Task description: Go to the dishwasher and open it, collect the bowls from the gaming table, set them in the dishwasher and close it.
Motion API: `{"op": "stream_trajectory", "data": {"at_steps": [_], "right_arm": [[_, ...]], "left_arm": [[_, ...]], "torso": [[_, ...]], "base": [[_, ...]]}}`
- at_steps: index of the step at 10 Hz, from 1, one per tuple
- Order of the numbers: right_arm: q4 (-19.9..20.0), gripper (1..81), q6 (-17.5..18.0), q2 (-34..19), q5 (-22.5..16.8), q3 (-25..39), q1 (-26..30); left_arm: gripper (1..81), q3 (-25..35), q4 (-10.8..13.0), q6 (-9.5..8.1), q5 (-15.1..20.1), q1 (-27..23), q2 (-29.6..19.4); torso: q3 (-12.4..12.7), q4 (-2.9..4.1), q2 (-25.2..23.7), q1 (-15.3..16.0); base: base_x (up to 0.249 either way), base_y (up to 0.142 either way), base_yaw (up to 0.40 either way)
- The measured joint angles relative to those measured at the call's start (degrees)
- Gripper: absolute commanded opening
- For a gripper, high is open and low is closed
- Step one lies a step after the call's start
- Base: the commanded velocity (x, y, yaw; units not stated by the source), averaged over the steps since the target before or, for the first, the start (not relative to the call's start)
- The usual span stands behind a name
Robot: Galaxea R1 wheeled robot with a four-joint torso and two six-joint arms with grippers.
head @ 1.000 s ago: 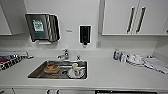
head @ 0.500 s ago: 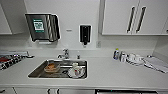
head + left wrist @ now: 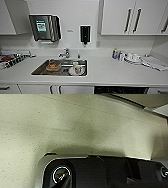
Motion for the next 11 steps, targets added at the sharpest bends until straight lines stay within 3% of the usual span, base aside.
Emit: {"op": "stream_trajectory", "data": {"at_steps": [4,6,11], "right_arm": [[-2.04,81.1,-1.82,0.79,-4.82,-1.18,-3.13],[-3.11,81.1,-1.96,1.54,-3.11,-1.68,-5.67],[-3.39,81.1,-2.58,1.87,-3.66,-1.72,-3.96]], "left_arm": [[81.1,0.0,0.0,0.0,0.11,0.05,0.05],[81.1,0.0,0.0,0.02,0.06,0.0,0.27],[81.1,-0.02,0.0,0.0,0.02,-0.15,0.27]], "torso": [[-0.02,0.0,0.0,0.02],[-0.06,0.0,0.0,0.04],[-0.11,0.0,0.02,0.11]], "base": [[-0.072,0.0,0.0],[-0.073,0.0,0.0],[-0.073,0.0,0.0]]}}
